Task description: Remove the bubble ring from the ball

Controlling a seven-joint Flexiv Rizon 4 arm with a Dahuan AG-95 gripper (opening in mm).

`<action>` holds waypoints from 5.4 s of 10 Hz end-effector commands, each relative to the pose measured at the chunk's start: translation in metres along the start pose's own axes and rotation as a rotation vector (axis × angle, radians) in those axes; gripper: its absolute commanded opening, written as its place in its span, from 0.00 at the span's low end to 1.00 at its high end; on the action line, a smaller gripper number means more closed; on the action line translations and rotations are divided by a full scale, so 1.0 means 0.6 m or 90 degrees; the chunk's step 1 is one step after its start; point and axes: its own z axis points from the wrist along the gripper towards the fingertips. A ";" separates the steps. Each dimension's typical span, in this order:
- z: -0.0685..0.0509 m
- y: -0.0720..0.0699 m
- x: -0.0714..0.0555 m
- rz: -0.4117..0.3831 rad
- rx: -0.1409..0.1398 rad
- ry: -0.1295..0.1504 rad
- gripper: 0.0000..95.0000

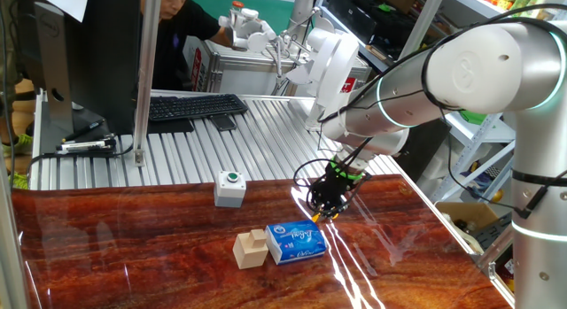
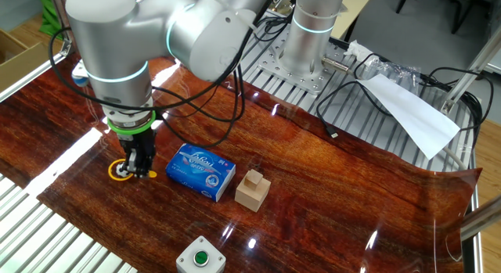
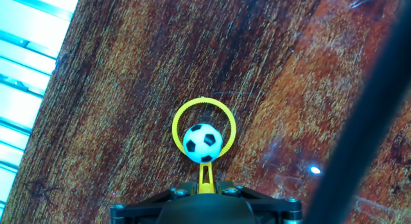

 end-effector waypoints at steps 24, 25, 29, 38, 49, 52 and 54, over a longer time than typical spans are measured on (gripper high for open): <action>-0.067 0.025 0.106 -0.465 -0.001 0.050 0.00; -0.061 0.030 0.112 -0.497 0.006 0.048 0.00; -0.037 0.048 0.138 -0.646 0.071 0.009 0.00; -0.020 0.069 0.136 -0.701 0.116 0.026 0.00; -0.019 0.071 0.140 -0.654 0.127 0.041 0.20; -0.029 0.068 0.141 -0.656 0.133 0.051 0.40; -0.038 0.065 0.143 -0.654 0.144 0.065 0.40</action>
